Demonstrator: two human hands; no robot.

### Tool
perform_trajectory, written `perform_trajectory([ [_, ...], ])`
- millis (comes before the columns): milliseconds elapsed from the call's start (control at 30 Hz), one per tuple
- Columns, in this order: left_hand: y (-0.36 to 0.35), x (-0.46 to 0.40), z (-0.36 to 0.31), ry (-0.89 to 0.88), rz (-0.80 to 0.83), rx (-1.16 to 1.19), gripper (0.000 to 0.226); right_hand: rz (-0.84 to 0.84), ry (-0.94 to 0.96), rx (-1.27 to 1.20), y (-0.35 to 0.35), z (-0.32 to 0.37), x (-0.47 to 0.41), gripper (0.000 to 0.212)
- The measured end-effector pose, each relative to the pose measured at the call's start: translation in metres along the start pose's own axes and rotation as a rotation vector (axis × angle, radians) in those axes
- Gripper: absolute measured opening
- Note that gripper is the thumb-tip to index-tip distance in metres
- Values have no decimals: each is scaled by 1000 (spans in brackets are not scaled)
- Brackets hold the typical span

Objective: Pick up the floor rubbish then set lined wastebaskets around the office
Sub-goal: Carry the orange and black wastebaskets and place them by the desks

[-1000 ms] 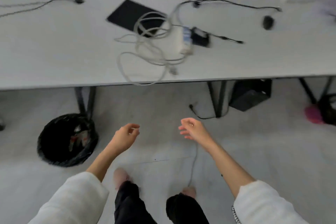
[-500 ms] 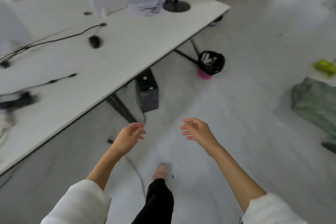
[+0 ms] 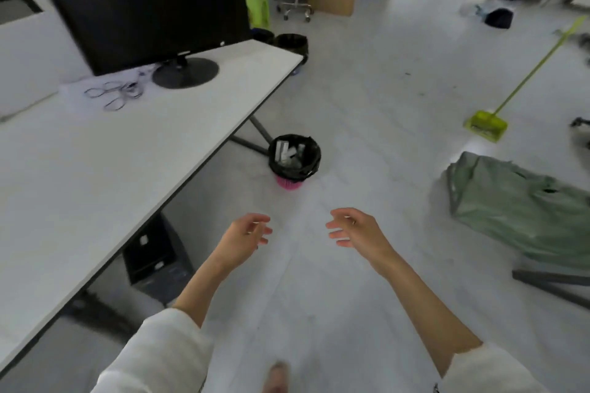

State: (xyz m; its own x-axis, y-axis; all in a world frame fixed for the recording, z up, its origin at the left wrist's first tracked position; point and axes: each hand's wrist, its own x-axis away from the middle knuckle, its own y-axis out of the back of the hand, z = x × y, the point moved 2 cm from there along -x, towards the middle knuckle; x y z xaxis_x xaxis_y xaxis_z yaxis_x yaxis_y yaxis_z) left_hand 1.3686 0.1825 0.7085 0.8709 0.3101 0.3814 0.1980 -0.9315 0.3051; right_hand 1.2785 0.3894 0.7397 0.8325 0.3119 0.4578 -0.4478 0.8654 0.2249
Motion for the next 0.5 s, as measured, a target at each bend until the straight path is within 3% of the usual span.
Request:
perform_trajectory([
  [133, -26, -106, -62, -17, 80, -60, 17, 6, -50, -49, 62, 28, -89, 23],
  [333, -72, -278, -154, -68, 69, -80, 17, -24, -43, -94, 151, 76, -254, 21],
  [500, -110, -413, -235, -6, 35, -19, 23, 11, -51, -53, 226, 140, -397, 19],
])
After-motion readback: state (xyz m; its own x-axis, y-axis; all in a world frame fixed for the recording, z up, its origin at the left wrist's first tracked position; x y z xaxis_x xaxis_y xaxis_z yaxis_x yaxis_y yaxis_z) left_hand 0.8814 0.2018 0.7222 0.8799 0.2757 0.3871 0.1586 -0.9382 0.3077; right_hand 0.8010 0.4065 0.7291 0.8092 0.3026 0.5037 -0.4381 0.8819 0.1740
